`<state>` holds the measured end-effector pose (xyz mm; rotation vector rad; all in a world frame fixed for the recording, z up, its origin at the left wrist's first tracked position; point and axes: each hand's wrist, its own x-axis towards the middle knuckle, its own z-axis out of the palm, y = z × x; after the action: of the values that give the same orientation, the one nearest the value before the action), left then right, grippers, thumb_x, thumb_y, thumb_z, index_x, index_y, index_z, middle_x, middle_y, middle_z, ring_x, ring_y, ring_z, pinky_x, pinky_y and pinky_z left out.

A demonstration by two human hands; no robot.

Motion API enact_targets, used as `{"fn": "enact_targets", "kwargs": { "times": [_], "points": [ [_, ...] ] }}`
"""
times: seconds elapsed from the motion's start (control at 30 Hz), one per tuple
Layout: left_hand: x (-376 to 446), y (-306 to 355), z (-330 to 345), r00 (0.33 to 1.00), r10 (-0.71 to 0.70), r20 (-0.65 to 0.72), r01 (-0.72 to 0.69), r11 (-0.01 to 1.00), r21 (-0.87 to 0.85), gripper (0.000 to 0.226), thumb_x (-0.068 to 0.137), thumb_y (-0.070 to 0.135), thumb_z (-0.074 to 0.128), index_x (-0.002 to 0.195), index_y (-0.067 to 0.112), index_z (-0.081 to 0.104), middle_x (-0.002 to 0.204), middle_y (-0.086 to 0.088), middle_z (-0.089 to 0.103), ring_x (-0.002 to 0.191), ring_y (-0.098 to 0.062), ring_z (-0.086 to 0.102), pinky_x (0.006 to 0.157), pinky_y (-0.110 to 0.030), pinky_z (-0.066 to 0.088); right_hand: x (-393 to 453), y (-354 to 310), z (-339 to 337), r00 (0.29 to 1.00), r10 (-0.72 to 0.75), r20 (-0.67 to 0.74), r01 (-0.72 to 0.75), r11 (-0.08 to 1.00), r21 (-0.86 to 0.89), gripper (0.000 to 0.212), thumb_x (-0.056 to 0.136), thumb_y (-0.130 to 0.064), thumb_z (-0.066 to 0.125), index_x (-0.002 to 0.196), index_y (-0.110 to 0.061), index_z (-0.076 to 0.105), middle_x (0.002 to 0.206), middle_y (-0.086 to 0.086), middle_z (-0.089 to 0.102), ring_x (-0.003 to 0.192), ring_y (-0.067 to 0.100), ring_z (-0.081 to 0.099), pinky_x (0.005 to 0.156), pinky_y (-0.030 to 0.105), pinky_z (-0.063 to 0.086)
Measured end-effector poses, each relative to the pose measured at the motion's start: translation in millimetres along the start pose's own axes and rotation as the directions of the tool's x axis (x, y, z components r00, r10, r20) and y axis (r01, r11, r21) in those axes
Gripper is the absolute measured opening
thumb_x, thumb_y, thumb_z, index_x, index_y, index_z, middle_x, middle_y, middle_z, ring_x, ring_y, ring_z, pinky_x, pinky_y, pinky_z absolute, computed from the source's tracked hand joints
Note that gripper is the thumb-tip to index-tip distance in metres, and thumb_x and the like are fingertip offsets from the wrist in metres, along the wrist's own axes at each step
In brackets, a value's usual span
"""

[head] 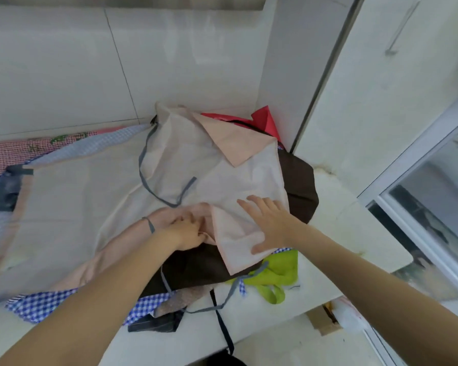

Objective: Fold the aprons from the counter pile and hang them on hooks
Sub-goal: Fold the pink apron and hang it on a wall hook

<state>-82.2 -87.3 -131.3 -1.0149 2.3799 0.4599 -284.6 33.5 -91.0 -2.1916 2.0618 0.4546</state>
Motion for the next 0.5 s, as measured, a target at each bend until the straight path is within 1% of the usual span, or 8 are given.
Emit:
{"fn": "enact_targets", "kwargs": {
  "times": [0.03,0.1,0.17,0.23,0.3,0.37,0.43,0.5],
  "points": [
    [5.8,-7.3,0.8,1.0,0.0,0.01,0.0,1.0,-0.003,0.065,0.098,0.038,0.03,0.151,0.014,0.0,0.157,-0.02,0.005,0.143,-0.033,0.016,0.117,-0.038,0.017,-4.5,-1.9,10.9,0.999,-0.005,-0.054,0.001,0.998,-0.07,0.128,0.055,-0.071,0.07,0.151,-0.016,0.006,0.152,0.016,0.022,0.132,0.033,0.035,0.105,0.046,0.032],
    [10.2,-14.6,4.8,0.999,-0.009,0.036,0.008,0.999,0.031,0.076,0.092,0.042,0.038,0.151,0.013,-0.001,0.156,-0.022,0.001,0.143,-0.034,0.014,0.117,-0.039,0.017,-13.0,-5.8,31.6,0.998,-0.013,-0.066,0.003,0.989,-0.15,0.138,0.033,-0.077,0.07,0.145,-0.014,0.023,0.146,0.017,0.039,0.118,0.035,0.052,0.095,0.049,0.043],
    [7.1,-12.9,7.9,0.998,-0.031,0.062,0.027,0.998,0.055,0.083,0.092,0.041,0.044,0.15,0.01,-0.007,0.155,-0.023,-0.011,0.145,-0.035,0.003,0.118,-0.04,0.012,-18.6,-4.5,51.5,0.999,-0.006,-0.042,-0.002,0.98,-0.2,0.137,0.028,-0.076,0.073,0.142,-0.014,0.028,0.143,0.016,0.043,0.113,0.035,0.056,0.091,0.052,0.045],
    [2.7,-9.1,8.9,0.999,-0.037,0.037,0.035,0.998,0.051,0.078,0.096,0.035,0.04,0.149,0.008,-0.011,0.153,-0.023,-0.017,0.145,-0.034,-0.003,0.119,-0.038,0.008,-23.1,-2.9,58.9,0.986,-0.014,-0.166,-0.028,0.969,-0.247,0.117,0.043,-0.056,0.08,0.141,-0.015,0.03,0.143,0.017,0.042,0.108,0.036,0.058,0.089,0.053,0.047],
    [0.0,-8.4,10.3,0.999,-0.034,0.015,0.033,0.999,0.036,0.071,0.099,0.03,0.036,0.149,0.008,-0.01,0.153,-0.023,-0.017,0.145,-0.033,-0.003,0.119,-0.038,0.007,-18.8,4.3,58.0,0.937,0.02,-0.35,-0.097,0.974,-0.205,0.089,0.056,-0.023,0.072,0.137,-0.015,0.036,0.138,0.018,0.046,0.097,0.035,0.062,0.085,0.049,0.05],
    [0.8,-12.6,12.6,1.0,-0.025,-0.001,0.025,1.0,0.005,0.067,0.099,0.027,0.036,0.149,0.004,-0.002,0.155,-0.024,-0.009,0.145,-0.033,0.004,0.119,-0.037,0.01,-12.5,12.1,48.5,0.892,0.079,-0.445,-0.126,0.989,-0.076,0.085,0.054,-0.014,0.071,0.132,-0.014,0.04,0.129,0.018,0.053,0.087,0.034,0.062,0.082,0.044,0.049],
    [0.2,-17.1,9.6,1.0,-0.001,-0.018,0.001,1.0,-0.016,0.061,0.097,0.025,0.04,0.148,0.002,0.015,0.155,-0.023,0.009,0.141,-0.031,0.02,0.116,-0.034,0.016,-5.6,16.6,25.3,0.808,0.207,-0.552,-0.088,0.968,0.234,0.078,0.056,-0.011,0.072,0.128,-0.009,0.043,0.122,0.018,0.053,0.085,0.035,0.061,0.075,0.04,0.05],
    [-2.0,-18.9,3.6,0.999,0.037,-0.013,-0.038,0.998,-0.056,0.057,0.096,0.023,0.044,0.146,0.006,0.023,0.154,-0.02,0.014,0.14,-0.028,0.025,0.113,-0.03,0.02,1.9,20.9,-7.8,0.727,0.439,-0.528,-0.021,0.783,0.622,0.056,0.071,-0.004,0.067,0.123,-0.003,0.048,0.114,0.014,0.053,0.08,0.031,0.06,0.07,0.036,0.05]
  ]
}}
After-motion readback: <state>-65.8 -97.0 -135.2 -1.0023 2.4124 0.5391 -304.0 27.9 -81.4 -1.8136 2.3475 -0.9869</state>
